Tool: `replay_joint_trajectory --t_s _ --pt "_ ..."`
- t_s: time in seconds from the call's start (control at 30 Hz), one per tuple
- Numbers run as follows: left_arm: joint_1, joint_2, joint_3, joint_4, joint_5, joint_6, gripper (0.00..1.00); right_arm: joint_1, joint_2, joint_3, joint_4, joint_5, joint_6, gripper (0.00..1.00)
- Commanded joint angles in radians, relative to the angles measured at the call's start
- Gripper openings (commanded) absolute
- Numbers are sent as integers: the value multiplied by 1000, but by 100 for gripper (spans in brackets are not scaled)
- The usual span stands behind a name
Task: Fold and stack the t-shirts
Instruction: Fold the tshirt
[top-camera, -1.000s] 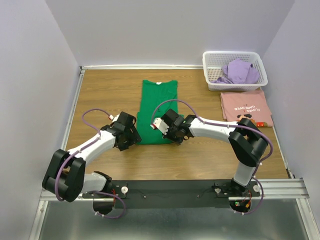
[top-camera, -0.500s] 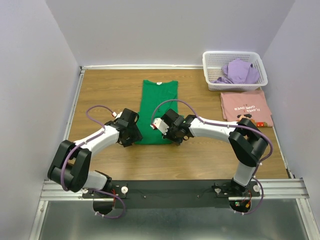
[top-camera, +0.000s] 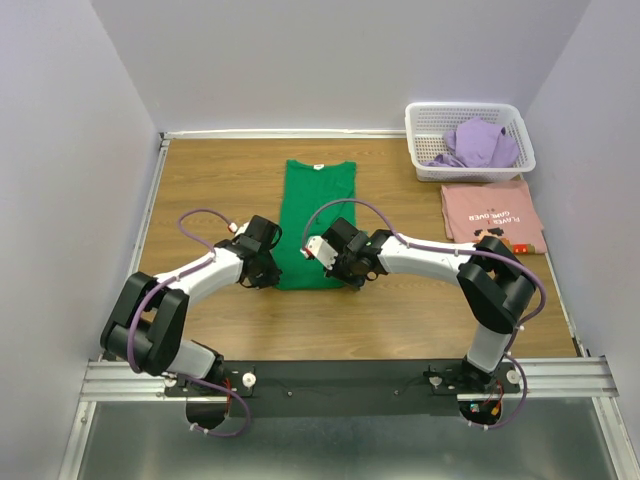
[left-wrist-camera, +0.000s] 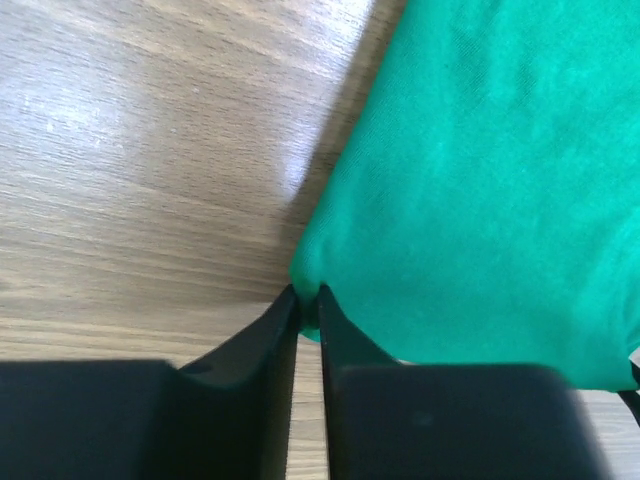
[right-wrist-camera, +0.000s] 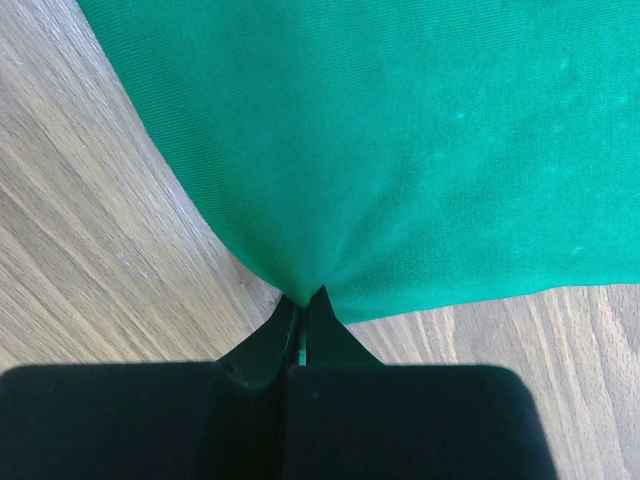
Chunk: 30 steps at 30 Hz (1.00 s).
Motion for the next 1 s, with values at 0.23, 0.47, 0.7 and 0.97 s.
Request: replay_joint_trajectory --t_s 0.23,0.47,0.7,0.97 --pt "-10 -41 2 -150 7 79 0 5 -81 -23 -34 -94 39 0" --pt "-19 -248 42 -406 62 152 0 34 -87 36 -293 -391 96 0" --pt "-33 -403 94 -560 159 121 0 113 -110 120 -442 -574 130 0" --pt "-28 -393 206 -553 141 119 0 100 -127 358 -539 -384 121 1"
